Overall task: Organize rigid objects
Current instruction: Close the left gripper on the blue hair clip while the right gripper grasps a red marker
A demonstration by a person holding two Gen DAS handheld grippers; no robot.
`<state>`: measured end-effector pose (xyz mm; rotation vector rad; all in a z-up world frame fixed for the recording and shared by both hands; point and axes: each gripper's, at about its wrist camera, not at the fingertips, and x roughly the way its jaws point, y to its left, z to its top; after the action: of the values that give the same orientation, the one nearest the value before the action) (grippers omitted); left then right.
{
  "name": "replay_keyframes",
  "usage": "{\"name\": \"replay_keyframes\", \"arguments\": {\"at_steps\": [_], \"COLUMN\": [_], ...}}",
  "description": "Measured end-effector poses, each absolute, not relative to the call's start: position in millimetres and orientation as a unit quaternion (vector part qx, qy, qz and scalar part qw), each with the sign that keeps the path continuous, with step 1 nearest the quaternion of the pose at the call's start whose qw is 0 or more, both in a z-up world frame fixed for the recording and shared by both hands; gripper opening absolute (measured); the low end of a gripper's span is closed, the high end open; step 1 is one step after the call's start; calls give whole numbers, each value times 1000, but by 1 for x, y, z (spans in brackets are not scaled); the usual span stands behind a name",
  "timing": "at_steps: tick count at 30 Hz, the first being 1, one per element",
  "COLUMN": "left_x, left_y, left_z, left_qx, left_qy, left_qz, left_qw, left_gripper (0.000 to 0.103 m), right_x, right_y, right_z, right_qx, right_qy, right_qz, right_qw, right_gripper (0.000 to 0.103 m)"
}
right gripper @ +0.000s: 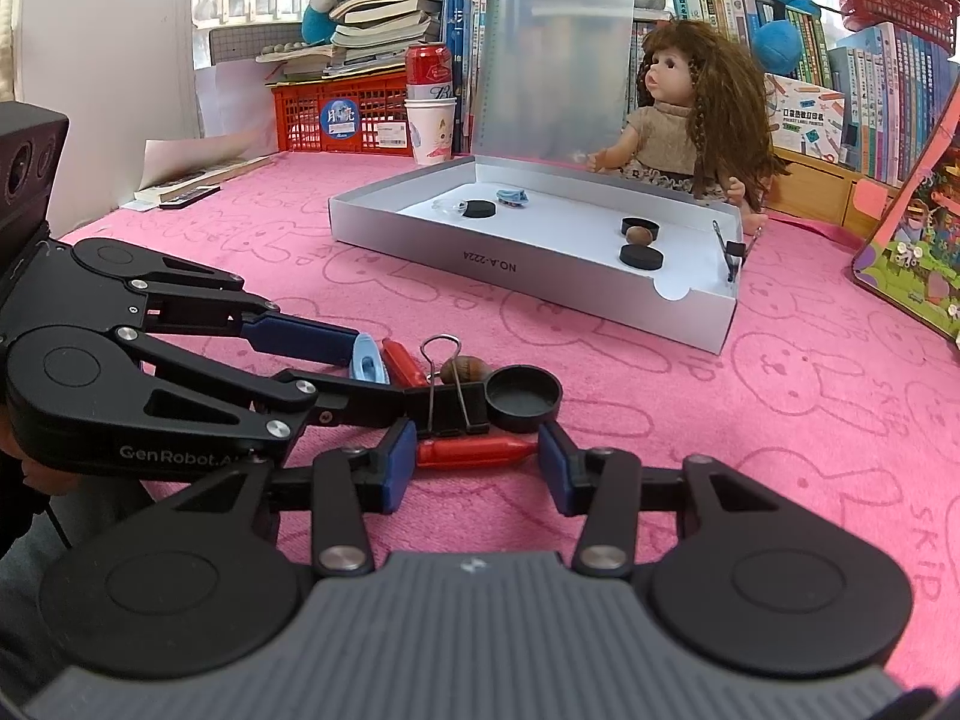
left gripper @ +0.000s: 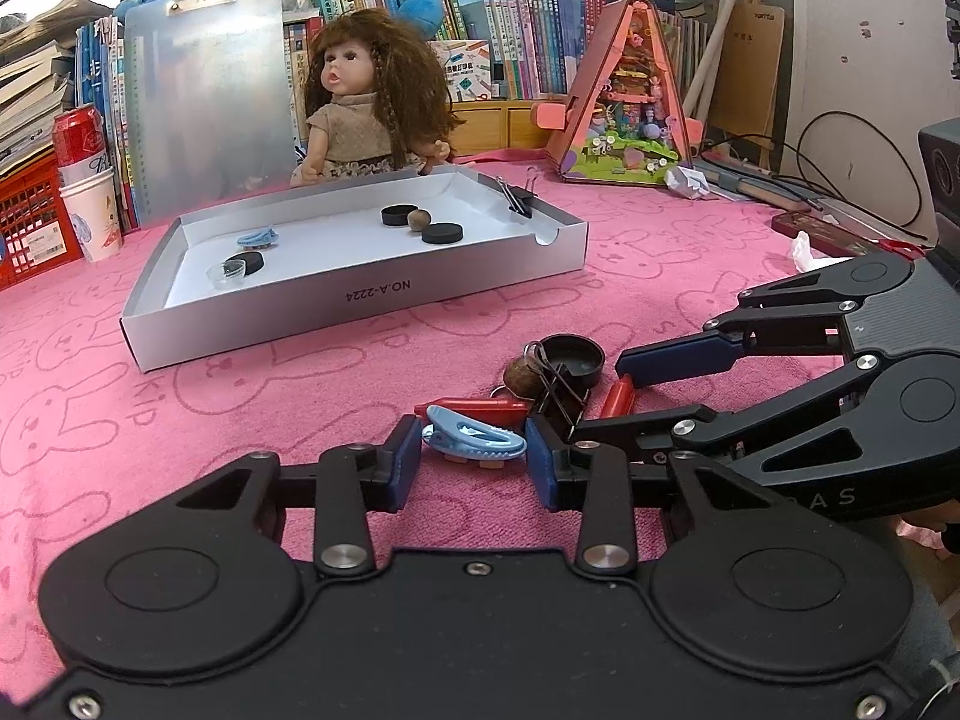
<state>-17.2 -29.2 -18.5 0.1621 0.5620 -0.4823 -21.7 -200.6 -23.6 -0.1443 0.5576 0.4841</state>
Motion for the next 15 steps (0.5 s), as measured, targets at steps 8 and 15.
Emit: {"name": "replay_keyframes", "arguments": {"at_steps": [8,15], "left_x": [-17,-16], "left_y": [-29,-27], "left_z": [-19,-17], "left_qx": [79,68], "left_qy": [275,280], "left_qz": [-235,-226], "left_qw": [929,931], "left_gripper": [35,35], "right_x": [-22,-23], "right_y": [-201,-202], "right_z": [-24,-24], "right_qx": [-69,-60], "right_qy": [272,269], "right_qz": [236,227], "right_qw": [930,934], "right_gripper": [50,50]}}
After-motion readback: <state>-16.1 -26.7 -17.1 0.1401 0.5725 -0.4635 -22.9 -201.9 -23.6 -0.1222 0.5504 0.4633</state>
